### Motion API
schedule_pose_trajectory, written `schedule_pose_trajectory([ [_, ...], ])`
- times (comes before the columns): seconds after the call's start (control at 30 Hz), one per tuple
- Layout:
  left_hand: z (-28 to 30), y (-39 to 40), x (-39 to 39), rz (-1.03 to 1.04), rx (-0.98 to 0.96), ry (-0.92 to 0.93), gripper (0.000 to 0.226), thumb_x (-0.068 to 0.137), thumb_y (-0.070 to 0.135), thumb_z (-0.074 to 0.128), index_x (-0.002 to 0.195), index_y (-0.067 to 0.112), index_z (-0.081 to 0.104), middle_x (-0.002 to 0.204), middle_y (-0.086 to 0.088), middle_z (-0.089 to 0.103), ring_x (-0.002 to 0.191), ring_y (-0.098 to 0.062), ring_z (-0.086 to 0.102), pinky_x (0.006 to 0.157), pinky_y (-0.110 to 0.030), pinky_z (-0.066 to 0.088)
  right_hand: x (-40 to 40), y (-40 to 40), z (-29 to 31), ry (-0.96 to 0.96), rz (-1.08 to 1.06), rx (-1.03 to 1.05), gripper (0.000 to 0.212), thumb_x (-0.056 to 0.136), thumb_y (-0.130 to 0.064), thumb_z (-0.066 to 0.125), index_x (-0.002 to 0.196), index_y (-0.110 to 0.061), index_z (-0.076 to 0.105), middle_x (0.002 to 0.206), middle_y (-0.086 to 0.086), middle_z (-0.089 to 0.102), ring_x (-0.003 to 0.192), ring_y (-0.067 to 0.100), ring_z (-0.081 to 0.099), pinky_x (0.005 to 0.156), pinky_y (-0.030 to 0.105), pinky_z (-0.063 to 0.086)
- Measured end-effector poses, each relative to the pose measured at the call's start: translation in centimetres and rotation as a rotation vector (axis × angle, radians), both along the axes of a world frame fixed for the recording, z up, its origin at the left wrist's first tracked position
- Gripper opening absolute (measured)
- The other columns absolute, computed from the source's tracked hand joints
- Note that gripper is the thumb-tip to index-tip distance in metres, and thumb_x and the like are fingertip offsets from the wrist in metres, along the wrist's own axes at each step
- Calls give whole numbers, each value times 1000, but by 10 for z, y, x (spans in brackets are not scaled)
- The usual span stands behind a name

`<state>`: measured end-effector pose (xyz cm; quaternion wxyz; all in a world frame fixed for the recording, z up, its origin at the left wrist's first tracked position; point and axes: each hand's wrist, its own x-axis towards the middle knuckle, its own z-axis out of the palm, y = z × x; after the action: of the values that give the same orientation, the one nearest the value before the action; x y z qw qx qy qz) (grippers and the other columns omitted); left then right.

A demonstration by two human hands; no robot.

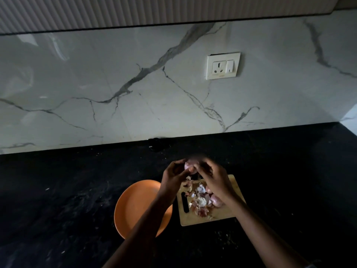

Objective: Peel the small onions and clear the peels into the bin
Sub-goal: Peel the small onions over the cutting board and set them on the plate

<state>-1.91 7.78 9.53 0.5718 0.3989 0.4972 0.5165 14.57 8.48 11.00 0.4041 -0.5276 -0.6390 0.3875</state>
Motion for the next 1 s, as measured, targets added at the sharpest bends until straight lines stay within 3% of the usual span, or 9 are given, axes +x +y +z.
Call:
schedule_pose_trajectory([
  [0.13,0,1,-2,0,-2,-35,55,76,20,80,123,0,58,113,-18,71,98,-29,69,76,-39,54,-6,1,4,60,-58,-42,32,97,-38,60,124,-25,69,112,-14,71,101,-4,67,77,8,50],
  [0.23,2,-1,-2,-17,7,-27,53,78,17,76,124,-1,57,116,-17,70,101,-28,68,76,-33,55,-8,2,0,-70,-199,-23,28,101,-25,57,124,-14,68,107,-11,64,99,5,63,69,2,44],
  [0.37,4,-3,-1,-65,23,-22,43,87,9,70,127,0,56,119,-14,70,107,-25,68,80,-30,55,-6,3,-2,-90,-244,-44,21,100,-20,58,119,-15,68,102,-7,67,91,8,64,63,3,45],
  [0.57,6,-4,1,-135,-18,-29,49,91,31,66,136,14,56,123,-13,67,108,-22,66,86,-33,52,-6,1,1,58,-226,-95,15,98,-25,63,110,-33,66,98,-8,71,69,1,62,45,7,42],
  [0.73,6,-3,6,-87,-79,-8,51,80,37,77,126,21,62,110,-8,71,98,-26,68,84,-44,50,-4,3,-4,41,-212,-117,18,95,-22,66,111,-26,72,92,-3,75,46,-9,55,40,8,38],
  [0.87,2,-2,2,-67,-46,33,49,79,28,78,122,13,63,106,-9,73,95,-27,68,85,-47,52,2,6,-3,-34,-108,-132,22,99,-19,61,118,-23,71,100,-3,74,52,-14,57,43,6,41],
  [1.0,1,-2,-7,-58,-42,7,51,80,10,75,126,2,55,117,-19,69,102,-29,68,84,-43,55,12,14,-1,-81,-47,-78,23,99,-13,59,113,-25,74,109,-11,73,94,-4,66,74,5,45],
])
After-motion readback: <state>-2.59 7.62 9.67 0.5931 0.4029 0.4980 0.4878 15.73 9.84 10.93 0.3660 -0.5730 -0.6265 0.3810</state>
